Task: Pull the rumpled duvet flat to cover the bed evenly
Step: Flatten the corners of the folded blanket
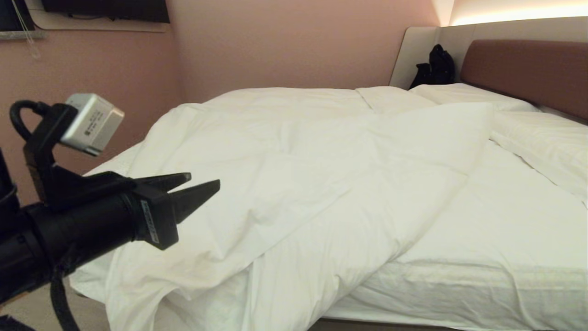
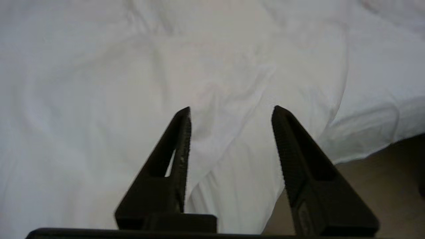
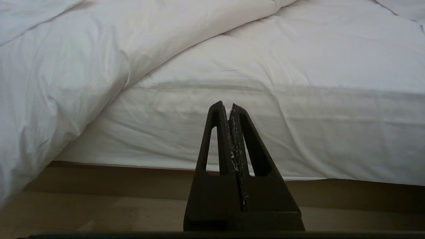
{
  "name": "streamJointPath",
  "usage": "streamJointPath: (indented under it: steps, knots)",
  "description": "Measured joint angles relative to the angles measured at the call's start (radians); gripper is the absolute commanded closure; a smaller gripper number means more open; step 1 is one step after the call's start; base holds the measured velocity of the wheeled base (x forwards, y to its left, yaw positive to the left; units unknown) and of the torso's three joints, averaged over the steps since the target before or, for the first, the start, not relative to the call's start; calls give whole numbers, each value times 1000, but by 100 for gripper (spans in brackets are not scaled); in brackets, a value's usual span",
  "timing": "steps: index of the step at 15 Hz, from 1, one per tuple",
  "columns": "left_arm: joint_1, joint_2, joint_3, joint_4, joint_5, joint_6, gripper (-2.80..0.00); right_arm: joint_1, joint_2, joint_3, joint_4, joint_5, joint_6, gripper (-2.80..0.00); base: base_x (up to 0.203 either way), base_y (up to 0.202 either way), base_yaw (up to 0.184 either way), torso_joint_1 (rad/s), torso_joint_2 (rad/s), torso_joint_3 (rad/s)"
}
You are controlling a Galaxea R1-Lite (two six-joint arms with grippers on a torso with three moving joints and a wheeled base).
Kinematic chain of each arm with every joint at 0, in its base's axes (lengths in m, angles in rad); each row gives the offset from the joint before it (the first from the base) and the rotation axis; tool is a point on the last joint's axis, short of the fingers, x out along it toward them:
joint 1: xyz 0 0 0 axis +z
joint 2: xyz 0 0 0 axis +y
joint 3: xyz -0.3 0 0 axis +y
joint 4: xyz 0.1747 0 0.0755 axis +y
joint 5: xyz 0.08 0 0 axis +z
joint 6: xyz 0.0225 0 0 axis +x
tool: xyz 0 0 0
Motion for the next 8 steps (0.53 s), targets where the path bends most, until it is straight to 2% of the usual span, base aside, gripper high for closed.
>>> streamJointPath:
  steps: [4, 8]
  knots:
    - [0, 79, -91, -24, -1, 32, 0, 0, -1, 0, 0, 0, 0, 0, 0, 0, 0, 0, 0, 0]
    - [0, 274, -183, -88, -35, 136, 0, 0, -1, 0, 0, 0, 0, 0, 0, 0, 0, 0, 0, 0]
